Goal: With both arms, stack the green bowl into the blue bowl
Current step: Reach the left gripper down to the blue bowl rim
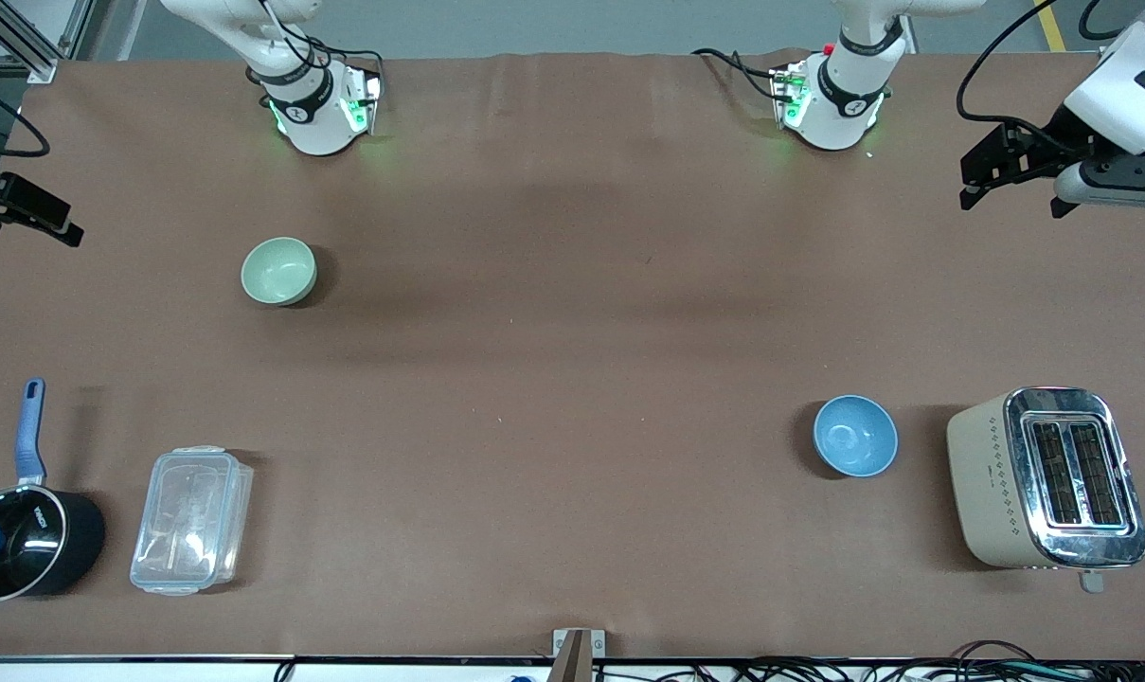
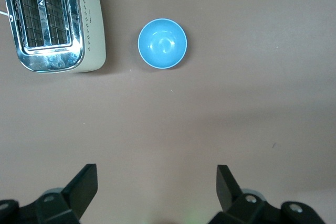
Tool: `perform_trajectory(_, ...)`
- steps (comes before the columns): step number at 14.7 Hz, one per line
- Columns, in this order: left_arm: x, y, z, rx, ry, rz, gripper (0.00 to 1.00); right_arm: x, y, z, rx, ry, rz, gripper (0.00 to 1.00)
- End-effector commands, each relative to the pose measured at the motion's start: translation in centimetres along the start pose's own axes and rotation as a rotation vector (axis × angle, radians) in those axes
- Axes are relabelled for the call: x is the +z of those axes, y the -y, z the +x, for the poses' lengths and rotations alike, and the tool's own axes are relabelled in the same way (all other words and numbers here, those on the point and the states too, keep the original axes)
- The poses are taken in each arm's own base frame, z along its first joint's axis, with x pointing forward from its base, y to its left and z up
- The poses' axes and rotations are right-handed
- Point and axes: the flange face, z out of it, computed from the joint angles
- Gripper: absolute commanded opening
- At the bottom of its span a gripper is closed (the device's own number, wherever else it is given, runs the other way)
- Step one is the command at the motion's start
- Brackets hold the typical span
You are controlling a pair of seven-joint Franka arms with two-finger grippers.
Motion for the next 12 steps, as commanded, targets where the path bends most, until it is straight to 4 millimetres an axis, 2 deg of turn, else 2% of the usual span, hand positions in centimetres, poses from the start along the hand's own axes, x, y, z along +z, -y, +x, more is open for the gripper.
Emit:
perform_trajectory(1, -0.5, 0.5, 0.5, -0.003, -0.012, -0.002, 1.0, 0.0, -0.2, 0.2, -0.003, -0.005, 0.015, 1.0)
perform_trajectory(3, -0.6, 0.7, 0.7, -0.009, -0.015, -0.002, 1.0, -0.1, -0.1, 0.2, -0.005, -0.007, 0.015, 1.0)
perform_trajectory(5, 0.9, 0.8, 1.8, -0.006, 0.013, -0.003, 1.0, 0.0, -0.2, 0.2, -0.004, -0.002, 0.015, 1.0)
perform_trajectory(7, 5.7, 1.1, 4.4, -0.022, 0.085, -0.009, 1.0, 0.0, -0.2, 0.2, -0.005, -0.002, 0.01, 1.0)
perform_trajectory(8, 6.8, 2.1, 5.1, -0.039, 0.082, -0.009, 1.0, 0.0, -0.1, 0.2, -0.006, -0.002, 0.009, 1.0)
perform_trajectory(9, 8.9, 2.5, 6.1, -0.045, 0.092, -0.01, 1.0, 0.1, -0.1, 0.2, -0.006, -0.001, 0.009, 1.0)
perform_trajectory(12, 14.8, 2.8, 7.8, -0.053, 0.114, -0.011, 1.0, 0.1, -0.1, 0.2, -0.006, 0.002, 0.009, 1.0)
